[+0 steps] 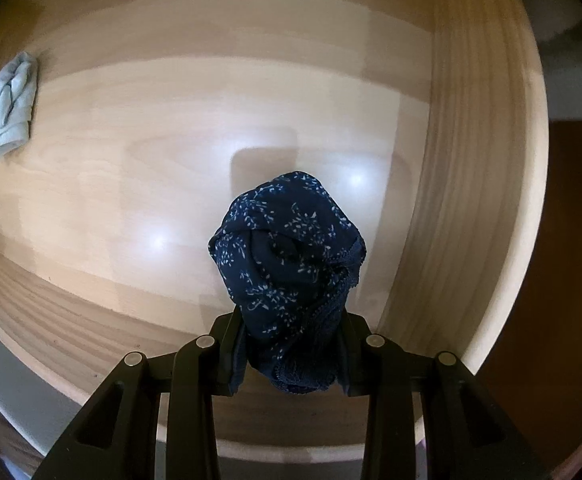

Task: Take underwear out of drawer
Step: 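Lift the navy floral underwear out of the drawer with the right tool, then lower the left tool onto the light blue underwear and grasp it while the right tool holds the navy underwear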

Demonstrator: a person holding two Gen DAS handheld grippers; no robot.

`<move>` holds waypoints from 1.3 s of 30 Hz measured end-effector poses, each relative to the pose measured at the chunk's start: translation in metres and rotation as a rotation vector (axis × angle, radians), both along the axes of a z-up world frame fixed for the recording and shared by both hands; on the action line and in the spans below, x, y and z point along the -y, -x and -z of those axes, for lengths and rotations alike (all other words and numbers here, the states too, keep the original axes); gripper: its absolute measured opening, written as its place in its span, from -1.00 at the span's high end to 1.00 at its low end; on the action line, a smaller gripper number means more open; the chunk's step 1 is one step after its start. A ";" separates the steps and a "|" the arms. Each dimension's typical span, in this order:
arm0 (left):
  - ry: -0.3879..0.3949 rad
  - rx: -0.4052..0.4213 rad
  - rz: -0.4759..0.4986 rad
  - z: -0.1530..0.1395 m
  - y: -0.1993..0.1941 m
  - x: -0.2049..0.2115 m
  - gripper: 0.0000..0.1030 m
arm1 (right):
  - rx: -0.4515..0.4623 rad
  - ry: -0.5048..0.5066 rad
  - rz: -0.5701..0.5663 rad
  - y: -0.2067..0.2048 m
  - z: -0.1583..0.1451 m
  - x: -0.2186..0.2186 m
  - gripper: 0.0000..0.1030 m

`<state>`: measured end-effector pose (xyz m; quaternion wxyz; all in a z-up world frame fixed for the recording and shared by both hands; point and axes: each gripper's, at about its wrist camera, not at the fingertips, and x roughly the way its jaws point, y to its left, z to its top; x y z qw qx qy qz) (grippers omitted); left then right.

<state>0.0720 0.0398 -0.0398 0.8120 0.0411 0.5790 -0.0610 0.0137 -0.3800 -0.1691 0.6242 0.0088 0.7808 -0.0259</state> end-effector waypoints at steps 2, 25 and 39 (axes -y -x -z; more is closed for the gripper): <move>0.015 -0.019 0.014 0.003 -0.002 0.002 -0.08 | -0.013 0.010 0.009 0.004 0.003 0.004 0.39; -0.014 -0.065 0.335 0.039 -0.064 0.036 -0.08 | -0.022 -0.014 0.091 -0.007 0.033 -0.018 0.38; -0.092 -0.091 0.542 0.054 -0.092 0.071 -0.08 | -0.030 -0.007 0.092 -0.019 0.006 -0.042 0.35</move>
